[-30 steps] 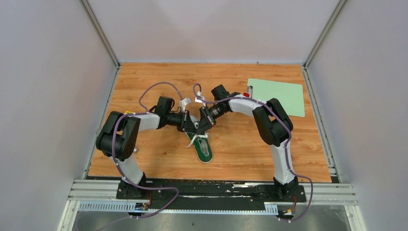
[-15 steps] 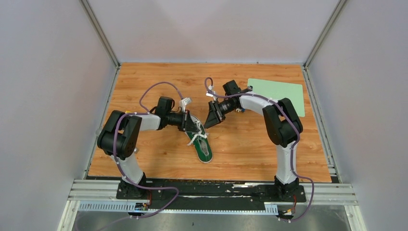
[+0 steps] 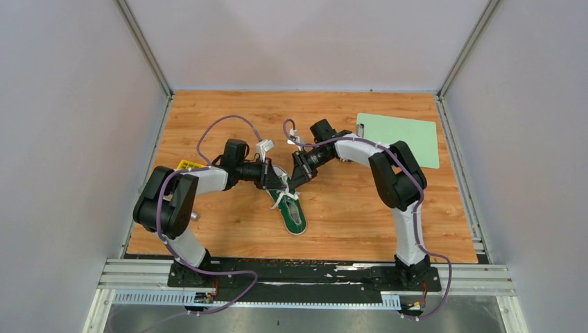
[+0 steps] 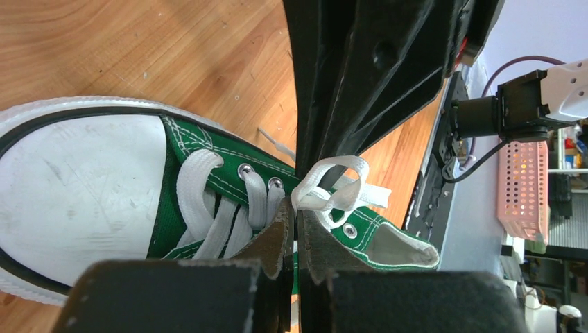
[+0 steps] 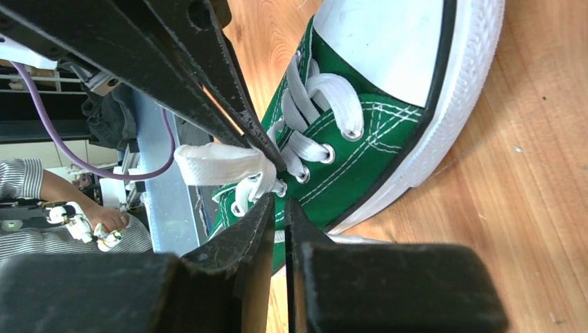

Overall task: Tie the shoes
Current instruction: Cross the shoelace with the shoelace.

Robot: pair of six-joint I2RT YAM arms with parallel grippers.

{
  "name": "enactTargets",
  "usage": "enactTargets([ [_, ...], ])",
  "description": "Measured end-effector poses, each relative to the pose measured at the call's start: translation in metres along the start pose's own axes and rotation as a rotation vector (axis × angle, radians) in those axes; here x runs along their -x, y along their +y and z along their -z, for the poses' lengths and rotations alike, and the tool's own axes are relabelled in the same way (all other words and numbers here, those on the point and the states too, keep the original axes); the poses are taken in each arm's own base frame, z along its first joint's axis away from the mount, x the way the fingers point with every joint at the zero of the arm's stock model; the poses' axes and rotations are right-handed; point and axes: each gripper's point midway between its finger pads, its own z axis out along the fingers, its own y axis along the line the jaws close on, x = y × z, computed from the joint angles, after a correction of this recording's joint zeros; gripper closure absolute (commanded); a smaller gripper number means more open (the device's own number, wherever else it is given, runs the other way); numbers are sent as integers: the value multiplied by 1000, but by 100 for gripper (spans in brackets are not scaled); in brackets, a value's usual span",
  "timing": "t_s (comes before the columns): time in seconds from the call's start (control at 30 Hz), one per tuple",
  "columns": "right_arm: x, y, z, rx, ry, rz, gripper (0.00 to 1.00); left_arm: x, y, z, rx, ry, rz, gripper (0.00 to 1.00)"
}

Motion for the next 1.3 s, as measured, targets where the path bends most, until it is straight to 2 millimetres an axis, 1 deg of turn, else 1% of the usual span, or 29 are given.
enactTargets([
  [0.17, 0, 1, -5, -14, 10, 19, 81, 4, -2, 2, 6, -15, -32, 100],
  [0.33, 5, 6, -5, -1, 7, 39, 77, 4, -1, 1, 10, -13, -44, 100],
  [0.6, 4, 11, -9, 26, 15, 43, 76, 1, -4, -2, 5, -4, -56, 100],
  [0.73, -1, 8, -14, 35, 30, 27, 80, 1, -4, -2, 6, -3, -56, 100],
  [0.8, -1, 7, -16, 43, 33, 21, 84, 1, -3, -2, 12, -3, -55, 100],
  [0.87, -1, 8, -16, 53, 35, 17, 91, 1, -2, -2, 17, -3, -57, 100],
  [0.97, -1, 8, -16, 54, 37, 15, 96, 0, -2, -2, 19, -2, -58, 100],
  [1.03, -1, 8, -15, 57, 36, 14, 97, 0, -2, -1, 20, -1, -64, 100],
  [1.07, -1, 8, -14, 59, 36, 11, 95, 1, -2, -1, 20, -2, -66, 100],
  [1.17, -1, 7, -11, 70, 28, 2, 82, 1, -3, 0, 19, -3, -82, 100],
  [1.2, -1, 7, -9, 75, 25, -2, 80, 2, -4, 0, 18, -3, -86, 100],
  [1.3, -4, 9, -3, 93, 16, -13, 79, 0, -5, 1, 18, 2, -97, 100],
])
